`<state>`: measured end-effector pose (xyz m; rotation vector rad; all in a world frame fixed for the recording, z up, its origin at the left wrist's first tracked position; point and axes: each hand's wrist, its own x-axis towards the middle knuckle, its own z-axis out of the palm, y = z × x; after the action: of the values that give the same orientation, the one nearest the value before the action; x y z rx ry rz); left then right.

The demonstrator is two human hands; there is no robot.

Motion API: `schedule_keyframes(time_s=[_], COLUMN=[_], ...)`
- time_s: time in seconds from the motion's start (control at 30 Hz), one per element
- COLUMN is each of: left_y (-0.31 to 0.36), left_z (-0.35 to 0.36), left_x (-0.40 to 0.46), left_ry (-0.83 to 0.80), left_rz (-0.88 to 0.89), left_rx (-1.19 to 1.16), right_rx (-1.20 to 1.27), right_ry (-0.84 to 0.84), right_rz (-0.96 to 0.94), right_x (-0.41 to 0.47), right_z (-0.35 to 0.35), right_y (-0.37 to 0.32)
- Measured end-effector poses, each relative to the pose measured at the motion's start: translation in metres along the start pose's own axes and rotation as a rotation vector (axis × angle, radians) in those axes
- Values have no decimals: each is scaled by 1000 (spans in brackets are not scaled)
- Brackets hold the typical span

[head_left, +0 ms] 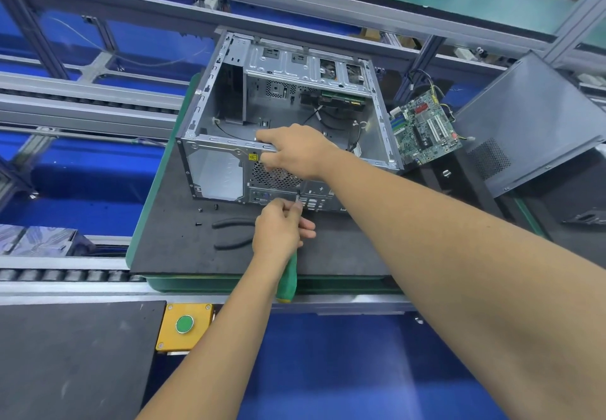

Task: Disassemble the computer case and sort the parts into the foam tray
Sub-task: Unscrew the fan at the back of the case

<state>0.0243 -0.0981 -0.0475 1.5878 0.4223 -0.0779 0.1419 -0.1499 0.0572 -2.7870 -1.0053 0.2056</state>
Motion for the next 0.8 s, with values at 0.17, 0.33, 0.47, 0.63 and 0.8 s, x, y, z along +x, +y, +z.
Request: schedule_keyframes(time_s=[0.17, 0.33, 0.47, 0.63, 0.8], left_y=[1, 7, 6, 3, -1], left_z=[9, 15, 16, 9, -29], left_x=[2, 9, 12, 12, 10], left_ry=[-49, -19, 72, 83, 59], left_rz=[14, 10, 15, 40, 109], left_rx=[-53, -77, -88, -58, 120], right_rx=[5, 11, 4, -7, -23], right_ry=[3, -1, -8, -11, 10], right_rz=[3, 10, 4, 6, 11], right_x=[0, -1, -1, -1, 0], right_z=[0, -1, -2, -2, 0], right_y=[0, 0, 0, -1, 0])
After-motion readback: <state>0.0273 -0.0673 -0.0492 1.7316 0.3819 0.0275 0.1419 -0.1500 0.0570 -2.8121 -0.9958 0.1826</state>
